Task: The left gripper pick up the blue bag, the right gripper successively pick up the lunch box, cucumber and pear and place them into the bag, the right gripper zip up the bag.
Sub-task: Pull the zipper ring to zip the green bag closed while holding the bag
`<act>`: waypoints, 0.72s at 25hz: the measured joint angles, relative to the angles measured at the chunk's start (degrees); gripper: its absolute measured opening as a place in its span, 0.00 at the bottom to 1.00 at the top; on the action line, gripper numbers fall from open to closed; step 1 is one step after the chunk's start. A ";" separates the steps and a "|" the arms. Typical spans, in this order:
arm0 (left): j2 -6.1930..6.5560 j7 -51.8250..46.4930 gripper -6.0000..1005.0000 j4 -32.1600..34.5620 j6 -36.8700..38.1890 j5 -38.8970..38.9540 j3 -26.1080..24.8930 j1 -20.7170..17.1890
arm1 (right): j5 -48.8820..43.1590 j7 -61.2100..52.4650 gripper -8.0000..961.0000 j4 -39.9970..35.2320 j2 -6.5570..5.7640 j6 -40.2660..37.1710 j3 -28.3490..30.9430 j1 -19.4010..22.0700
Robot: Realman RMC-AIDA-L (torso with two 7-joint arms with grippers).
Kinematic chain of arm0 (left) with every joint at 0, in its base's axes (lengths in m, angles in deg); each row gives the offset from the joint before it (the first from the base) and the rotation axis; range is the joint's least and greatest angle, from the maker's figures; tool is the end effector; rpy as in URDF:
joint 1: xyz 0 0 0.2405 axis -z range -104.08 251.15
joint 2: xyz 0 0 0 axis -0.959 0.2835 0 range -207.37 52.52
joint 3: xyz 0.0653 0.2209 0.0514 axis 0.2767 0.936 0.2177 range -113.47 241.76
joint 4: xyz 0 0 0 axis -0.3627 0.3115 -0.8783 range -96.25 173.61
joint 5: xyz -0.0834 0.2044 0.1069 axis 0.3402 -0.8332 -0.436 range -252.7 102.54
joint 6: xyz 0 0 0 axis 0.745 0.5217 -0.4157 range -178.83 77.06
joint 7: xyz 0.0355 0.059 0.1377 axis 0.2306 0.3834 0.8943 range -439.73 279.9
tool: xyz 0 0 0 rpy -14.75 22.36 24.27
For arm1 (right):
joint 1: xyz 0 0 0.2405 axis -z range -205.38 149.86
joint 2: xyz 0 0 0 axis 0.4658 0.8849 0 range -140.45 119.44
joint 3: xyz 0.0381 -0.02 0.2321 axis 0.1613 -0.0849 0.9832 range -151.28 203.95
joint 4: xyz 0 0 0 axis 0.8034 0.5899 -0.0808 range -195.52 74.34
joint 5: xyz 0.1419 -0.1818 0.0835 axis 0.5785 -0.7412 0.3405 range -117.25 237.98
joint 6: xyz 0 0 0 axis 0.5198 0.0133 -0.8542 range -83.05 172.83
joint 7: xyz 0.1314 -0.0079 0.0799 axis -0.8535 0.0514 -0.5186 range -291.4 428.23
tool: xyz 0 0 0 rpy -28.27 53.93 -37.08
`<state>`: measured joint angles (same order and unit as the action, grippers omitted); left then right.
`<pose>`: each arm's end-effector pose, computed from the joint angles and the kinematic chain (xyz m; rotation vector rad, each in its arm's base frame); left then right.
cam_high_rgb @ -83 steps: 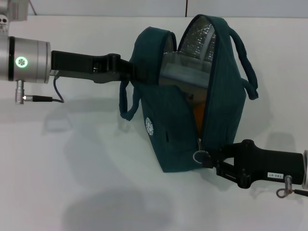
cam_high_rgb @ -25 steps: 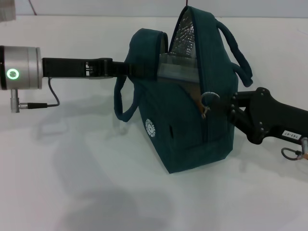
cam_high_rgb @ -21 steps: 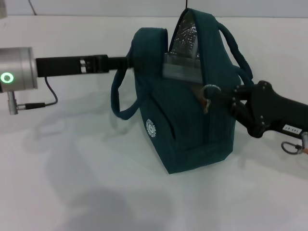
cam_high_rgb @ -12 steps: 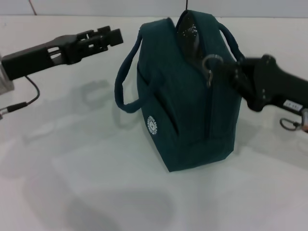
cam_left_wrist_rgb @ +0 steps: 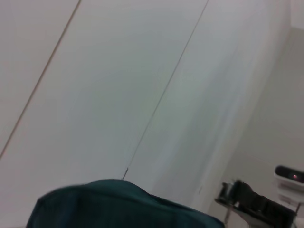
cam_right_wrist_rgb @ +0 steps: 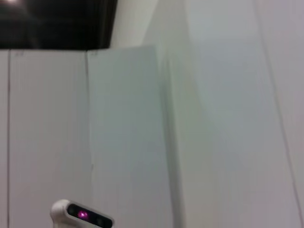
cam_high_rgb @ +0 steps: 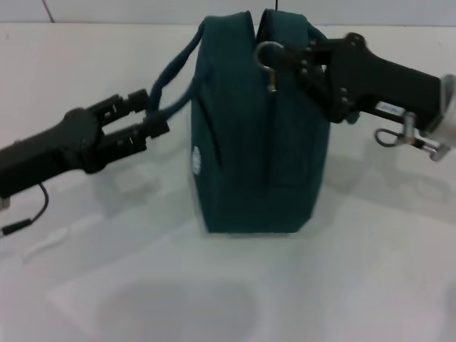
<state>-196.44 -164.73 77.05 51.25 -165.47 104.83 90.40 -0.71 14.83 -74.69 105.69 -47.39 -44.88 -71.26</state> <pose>-0.2804 0.2938 0.0461 -2.4309 -0.8097 -1.2814 0.1505 0.3730 -0.0347 -2.5899 0.1205 1.3822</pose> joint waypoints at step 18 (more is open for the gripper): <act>-0.69 19.77 0.75 -15.08 -6.56 -0.57 0.56 6.61 | 2.63 0.22 0.02 -2.24 0.00 5.79 -4.73 -3.45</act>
<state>-197.12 -144.96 61.97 44.69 -166.03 105.38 97.00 1.92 15.05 -76.93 105.69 -41.60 -49.60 -74.71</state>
